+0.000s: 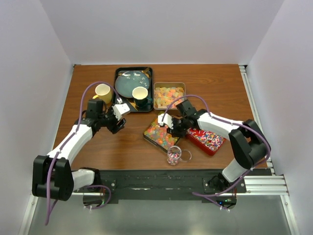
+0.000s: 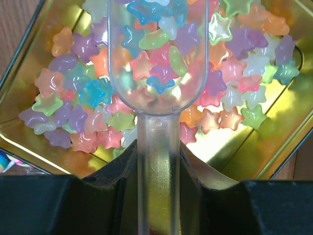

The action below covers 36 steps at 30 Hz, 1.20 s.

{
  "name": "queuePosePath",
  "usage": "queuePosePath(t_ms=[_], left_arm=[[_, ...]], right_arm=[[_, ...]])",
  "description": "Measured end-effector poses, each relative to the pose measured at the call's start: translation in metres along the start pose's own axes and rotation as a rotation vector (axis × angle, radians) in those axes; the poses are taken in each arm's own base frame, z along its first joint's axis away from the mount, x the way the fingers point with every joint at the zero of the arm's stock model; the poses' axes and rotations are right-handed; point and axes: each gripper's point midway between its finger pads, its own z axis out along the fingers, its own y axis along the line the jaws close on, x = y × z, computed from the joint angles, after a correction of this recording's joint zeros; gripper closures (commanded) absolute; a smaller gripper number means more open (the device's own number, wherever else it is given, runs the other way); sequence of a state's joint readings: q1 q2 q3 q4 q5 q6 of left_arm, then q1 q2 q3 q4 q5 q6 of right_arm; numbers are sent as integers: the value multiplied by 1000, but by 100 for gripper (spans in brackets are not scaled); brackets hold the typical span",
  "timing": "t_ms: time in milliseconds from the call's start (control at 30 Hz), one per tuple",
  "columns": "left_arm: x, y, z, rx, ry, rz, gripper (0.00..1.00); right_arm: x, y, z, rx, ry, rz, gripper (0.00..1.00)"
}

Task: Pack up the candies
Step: Scoop the fake candies from the storage box, then place the fake candies in the packing bottle.

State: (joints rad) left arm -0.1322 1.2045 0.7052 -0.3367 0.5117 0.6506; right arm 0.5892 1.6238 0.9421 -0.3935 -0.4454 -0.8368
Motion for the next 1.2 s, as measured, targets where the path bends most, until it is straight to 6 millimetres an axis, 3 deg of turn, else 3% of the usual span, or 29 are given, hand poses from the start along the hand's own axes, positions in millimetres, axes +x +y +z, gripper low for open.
queuePosePath(t_ms=[433,733,833,1000,1200], left_arm=[[1,14,0,-8,50,18,36],[12,16,-2,-6,95,20,36],[14,18,-3,-10,102,16,35],[14,21,-3,-20,98,9,32],[8,23,-2,-30,67,-4,28]], right_arm=[[1,0,-19,68,-139,47,100],[-2,3,-32,72,-200,100,100],[-8,-1,-48,104,-254,146,100],[-35,-12,-81,192,-389,180,100],[-44,-12,-91,195,-410,212,100]])
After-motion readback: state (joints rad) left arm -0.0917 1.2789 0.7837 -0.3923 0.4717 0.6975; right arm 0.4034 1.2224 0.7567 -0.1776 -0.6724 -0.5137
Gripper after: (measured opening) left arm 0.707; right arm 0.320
